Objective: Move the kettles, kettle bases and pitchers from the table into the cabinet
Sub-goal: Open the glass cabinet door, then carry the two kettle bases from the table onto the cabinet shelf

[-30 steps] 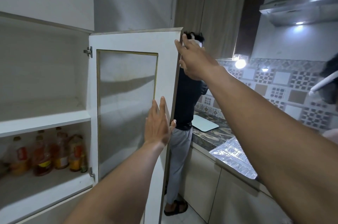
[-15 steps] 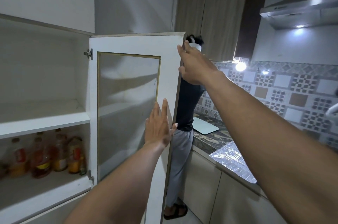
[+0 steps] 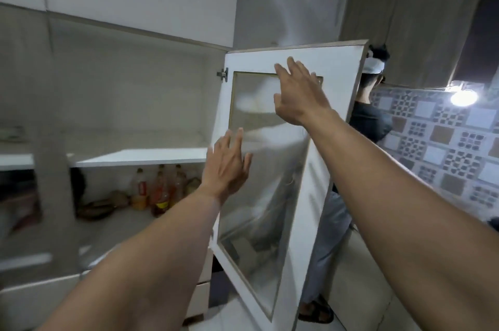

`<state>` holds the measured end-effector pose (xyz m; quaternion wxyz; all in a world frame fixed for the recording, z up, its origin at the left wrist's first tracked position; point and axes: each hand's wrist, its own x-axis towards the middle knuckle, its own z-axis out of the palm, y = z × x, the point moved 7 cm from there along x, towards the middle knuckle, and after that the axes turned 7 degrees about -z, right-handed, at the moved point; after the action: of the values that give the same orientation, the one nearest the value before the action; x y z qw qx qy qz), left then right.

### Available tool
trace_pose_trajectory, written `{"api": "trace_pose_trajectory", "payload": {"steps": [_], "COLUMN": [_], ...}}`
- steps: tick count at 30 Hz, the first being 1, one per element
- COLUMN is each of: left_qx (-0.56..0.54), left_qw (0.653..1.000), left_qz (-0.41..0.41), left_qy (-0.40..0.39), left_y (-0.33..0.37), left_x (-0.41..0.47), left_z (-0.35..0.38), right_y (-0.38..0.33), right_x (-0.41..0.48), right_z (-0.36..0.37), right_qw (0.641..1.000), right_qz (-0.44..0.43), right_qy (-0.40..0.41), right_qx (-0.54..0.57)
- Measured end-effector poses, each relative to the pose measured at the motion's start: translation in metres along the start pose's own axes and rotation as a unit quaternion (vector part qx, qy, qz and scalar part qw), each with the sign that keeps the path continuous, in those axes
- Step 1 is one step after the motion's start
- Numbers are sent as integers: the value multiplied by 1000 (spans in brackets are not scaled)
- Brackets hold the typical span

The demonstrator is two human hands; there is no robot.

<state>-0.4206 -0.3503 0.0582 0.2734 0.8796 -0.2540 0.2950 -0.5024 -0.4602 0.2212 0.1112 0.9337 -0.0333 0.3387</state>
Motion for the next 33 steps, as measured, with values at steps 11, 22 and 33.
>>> {"api": "trace_pose_trajectory", "payload": {"steps": [11, 22, 33], "left_qx": [107, 202, 256], "left_qw": [983, 939, 882], "left_qz": [-147, -278, -396], "left_qy": [0, 17, 18], "left_y": [-205, -403, -545], "left_x": [-29, -96, -190], "left_z": [-109, -215, -262], "right_y": [-193, -419, -628], "right_x": [44, 93, 90], "right_z": [70, 123, 177], "right_qw": [986, 950, 885], "right_qz": [-71, -180, -302], "right_qy": [-52, -98, -140], "right_qx": [143, 235, 325]}}
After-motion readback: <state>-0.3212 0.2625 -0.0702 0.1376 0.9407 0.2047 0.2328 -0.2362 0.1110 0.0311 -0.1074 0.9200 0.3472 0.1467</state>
